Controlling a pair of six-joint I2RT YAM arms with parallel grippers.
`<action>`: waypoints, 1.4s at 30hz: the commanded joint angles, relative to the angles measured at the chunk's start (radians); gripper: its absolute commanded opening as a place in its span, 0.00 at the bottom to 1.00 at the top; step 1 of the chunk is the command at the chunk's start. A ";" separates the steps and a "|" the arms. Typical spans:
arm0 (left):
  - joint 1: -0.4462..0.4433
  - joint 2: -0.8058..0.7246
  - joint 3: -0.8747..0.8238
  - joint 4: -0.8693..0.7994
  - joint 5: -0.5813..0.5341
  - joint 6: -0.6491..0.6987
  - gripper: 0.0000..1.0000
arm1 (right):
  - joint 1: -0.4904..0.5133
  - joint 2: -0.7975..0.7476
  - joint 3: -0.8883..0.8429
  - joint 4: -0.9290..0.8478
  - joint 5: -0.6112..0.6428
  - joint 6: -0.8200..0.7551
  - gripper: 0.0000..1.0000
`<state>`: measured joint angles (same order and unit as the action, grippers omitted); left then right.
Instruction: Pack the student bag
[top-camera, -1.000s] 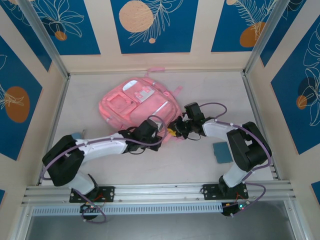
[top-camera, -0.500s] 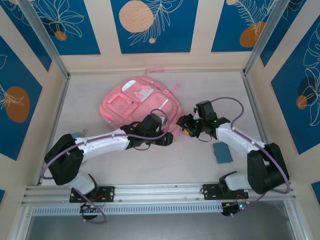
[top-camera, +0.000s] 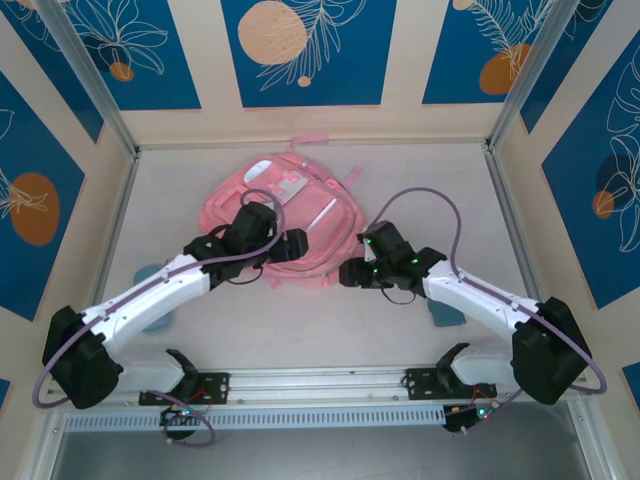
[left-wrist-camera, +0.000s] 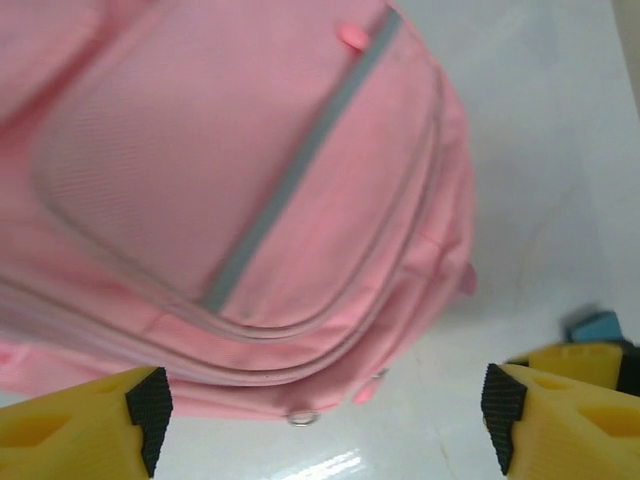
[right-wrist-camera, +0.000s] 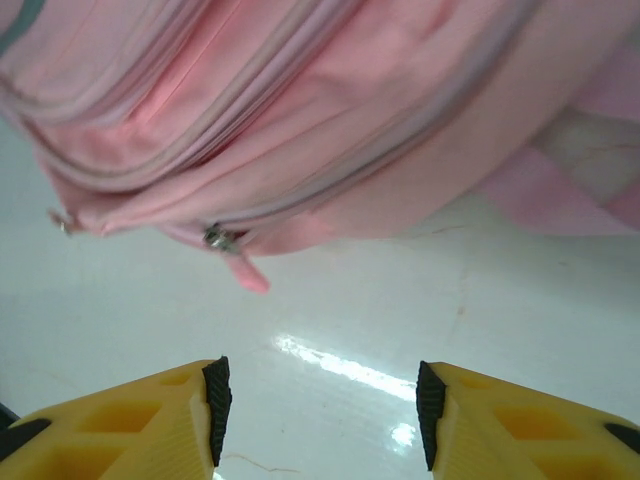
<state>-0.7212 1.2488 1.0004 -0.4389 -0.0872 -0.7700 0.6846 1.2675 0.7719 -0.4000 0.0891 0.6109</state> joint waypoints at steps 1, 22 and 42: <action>0.028 -0.047 -0.039 -0.081 -0.063 -0.067 0.83 | 0.070 0.068 0.026 0.055 0.073 -0.089 0.54; 0.057 -0.087 -0.120 -0.066 -0.056 -0.160 0.84 | 0.140 0.339 0.126 0.204 0.079 -0.150 0.33; 0.048 -0.037 -0.403 0.383 0.130 -0.535 0.84 | 0.227 0.283 0.209 0.074 -0.004 -0.205 0.00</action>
<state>-0.6762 1.1950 0.6247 -0.1726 0.0113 -1.1988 0.8925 1.5921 0.9375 -0.3099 0.1593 0.4248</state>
